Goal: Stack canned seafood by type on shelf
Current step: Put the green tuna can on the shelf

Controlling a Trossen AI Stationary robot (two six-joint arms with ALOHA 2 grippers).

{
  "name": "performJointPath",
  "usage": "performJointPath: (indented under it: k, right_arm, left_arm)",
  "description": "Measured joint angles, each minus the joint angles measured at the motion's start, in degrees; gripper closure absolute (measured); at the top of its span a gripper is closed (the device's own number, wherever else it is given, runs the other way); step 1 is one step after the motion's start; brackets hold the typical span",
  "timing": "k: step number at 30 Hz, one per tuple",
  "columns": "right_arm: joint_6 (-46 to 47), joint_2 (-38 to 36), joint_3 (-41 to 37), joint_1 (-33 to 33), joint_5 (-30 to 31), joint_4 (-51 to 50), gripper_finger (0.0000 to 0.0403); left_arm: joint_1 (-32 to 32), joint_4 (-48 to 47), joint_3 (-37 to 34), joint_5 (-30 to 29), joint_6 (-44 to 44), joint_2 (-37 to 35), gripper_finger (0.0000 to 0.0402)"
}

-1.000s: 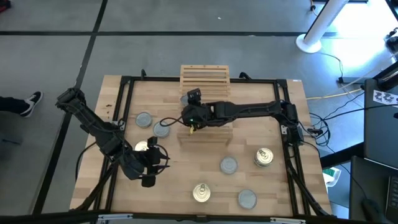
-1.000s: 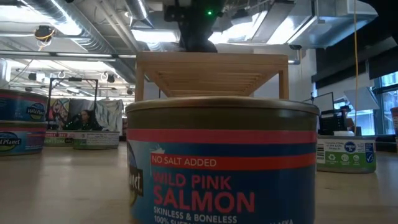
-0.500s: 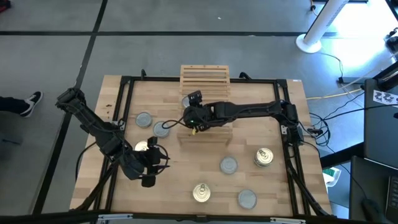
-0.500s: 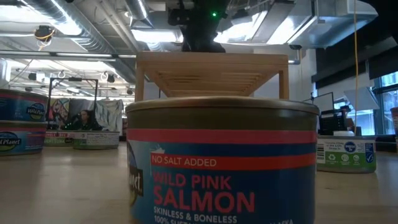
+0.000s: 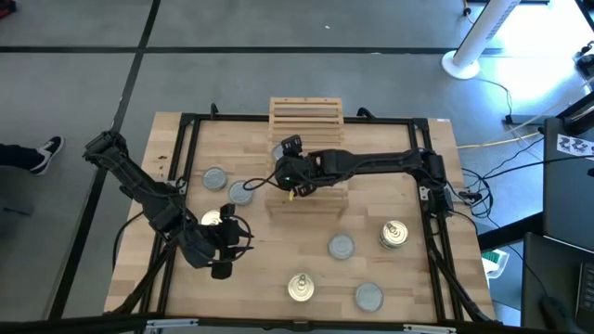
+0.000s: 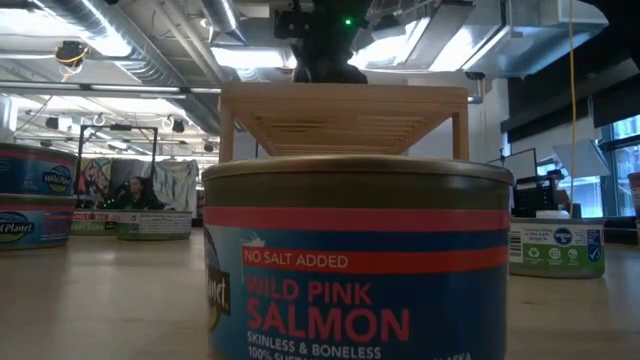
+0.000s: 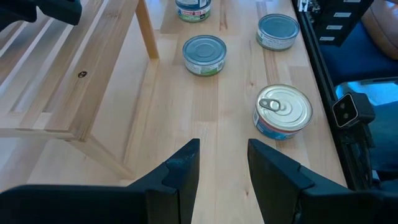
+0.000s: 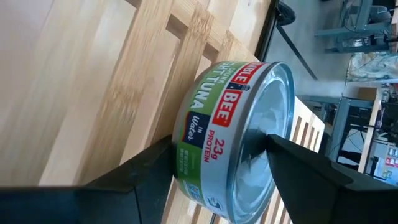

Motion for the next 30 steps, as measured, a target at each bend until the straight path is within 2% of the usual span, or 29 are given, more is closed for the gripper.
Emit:
performJointPath:
  k: [18, 22, 30]
  right_arm:
    - [0.0, -2.6, -0.1, 0.0, -1.0, -1.1, 0.015]
    - [0.2, -3.5, -0.1, 0.0, -1.1, -3.8, 0.015]
    - [5.4, -3.9, -0.1, 0.5, -5.5, -10.1, 0.015]
  left_arm:
    - [0.0, 0.2, 0.0, 0.0, 0.0, 0.0, 0.0271]
    - [0.0, 0.2, 0.0, 0.0, 0.0, 0.0, 0.0271]
    - [0.0, 0.2, 0.0, 0.0, 0.1, 0.0, 0.0271]
